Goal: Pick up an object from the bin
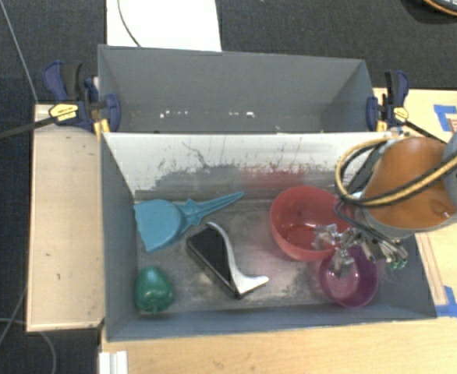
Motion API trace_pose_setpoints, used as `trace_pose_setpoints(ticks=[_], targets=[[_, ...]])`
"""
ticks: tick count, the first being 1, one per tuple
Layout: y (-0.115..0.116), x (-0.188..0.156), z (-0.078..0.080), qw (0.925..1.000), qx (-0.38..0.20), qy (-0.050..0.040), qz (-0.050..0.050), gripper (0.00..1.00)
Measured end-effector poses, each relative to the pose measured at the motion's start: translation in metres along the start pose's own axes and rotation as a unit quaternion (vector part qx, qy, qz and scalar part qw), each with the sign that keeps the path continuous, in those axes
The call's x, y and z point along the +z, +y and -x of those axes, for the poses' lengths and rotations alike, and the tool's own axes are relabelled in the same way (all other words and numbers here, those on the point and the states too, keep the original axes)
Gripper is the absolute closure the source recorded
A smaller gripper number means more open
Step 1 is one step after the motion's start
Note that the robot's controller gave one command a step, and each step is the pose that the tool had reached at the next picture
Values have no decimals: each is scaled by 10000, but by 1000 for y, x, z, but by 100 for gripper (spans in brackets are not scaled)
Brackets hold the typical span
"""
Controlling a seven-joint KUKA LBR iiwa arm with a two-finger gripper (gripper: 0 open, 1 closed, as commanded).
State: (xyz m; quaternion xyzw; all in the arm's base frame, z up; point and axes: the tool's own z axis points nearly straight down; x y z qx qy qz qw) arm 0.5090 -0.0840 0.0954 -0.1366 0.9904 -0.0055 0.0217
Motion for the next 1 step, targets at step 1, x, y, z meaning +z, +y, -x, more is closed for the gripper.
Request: trace_pose_setpoints(ticks=[1], targets=[[-1, 2, 6, 10000, 86, 7, 6, 100]])
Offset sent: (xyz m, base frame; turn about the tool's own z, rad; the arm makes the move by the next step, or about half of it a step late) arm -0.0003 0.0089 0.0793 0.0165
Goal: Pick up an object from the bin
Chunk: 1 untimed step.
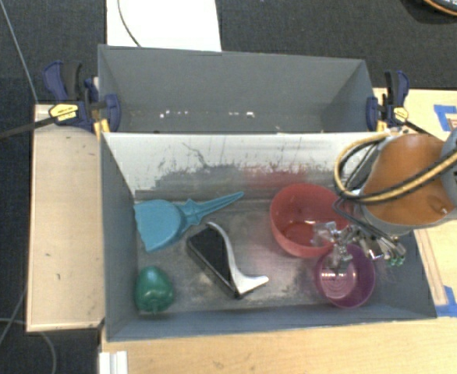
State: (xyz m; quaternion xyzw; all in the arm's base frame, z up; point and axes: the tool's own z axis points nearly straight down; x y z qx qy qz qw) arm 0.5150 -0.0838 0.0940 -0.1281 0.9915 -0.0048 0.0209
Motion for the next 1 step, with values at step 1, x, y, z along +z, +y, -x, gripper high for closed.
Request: trace_pose_setpoints(ticks=[1], targets=[[8, -84, 2, 10000, -31, -50, -18, 0]])
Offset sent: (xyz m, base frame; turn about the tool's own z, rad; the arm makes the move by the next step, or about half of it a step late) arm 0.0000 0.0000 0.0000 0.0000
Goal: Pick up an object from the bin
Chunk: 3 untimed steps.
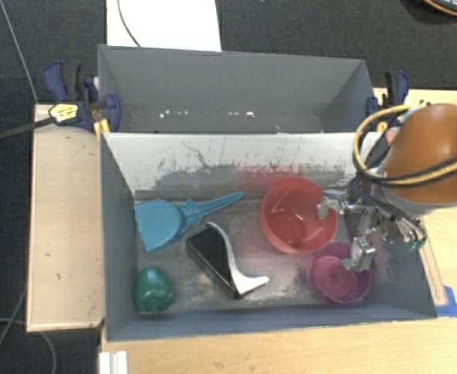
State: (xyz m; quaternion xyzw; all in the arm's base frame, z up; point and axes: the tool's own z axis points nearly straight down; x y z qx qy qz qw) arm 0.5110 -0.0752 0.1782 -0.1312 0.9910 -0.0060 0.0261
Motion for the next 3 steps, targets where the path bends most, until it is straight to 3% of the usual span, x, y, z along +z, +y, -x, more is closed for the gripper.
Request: trace_pose_setpoints(ticks=[1, 2, 3], targets=[[0, 3, -2, 10000, -2, 30, 12, 0], [-16, 100, 2, 9978, -664, -1, -1, 0], [-11, 119, -1, 9979, -649, -2, 9, 0]])
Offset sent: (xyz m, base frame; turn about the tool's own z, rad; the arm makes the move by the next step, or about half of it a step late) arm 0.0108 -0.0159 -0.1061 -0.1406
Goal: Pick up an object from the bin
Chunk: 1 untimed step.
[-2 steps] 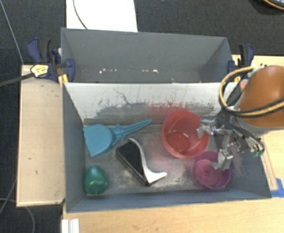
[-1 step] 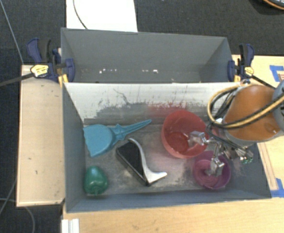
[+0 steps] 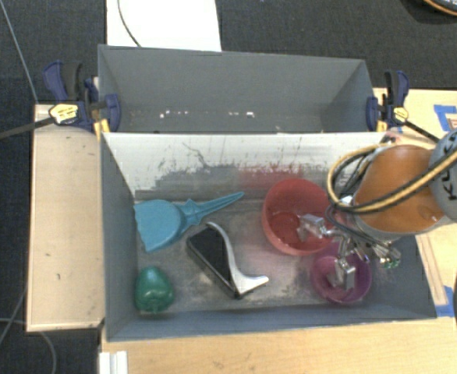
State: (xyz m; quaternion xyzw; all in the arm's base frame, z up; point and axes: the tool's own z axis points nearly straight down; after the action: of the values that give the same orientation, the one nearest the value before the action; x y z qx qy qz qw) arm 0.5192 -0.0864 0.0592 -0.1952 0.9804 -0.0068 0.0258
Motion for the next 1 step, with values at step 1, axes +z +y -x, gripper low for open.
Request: trace_pose_setpoints(ticks=[1], targets=[[-20, -15, -1, 9852, -1712, -82, -30, 100]])
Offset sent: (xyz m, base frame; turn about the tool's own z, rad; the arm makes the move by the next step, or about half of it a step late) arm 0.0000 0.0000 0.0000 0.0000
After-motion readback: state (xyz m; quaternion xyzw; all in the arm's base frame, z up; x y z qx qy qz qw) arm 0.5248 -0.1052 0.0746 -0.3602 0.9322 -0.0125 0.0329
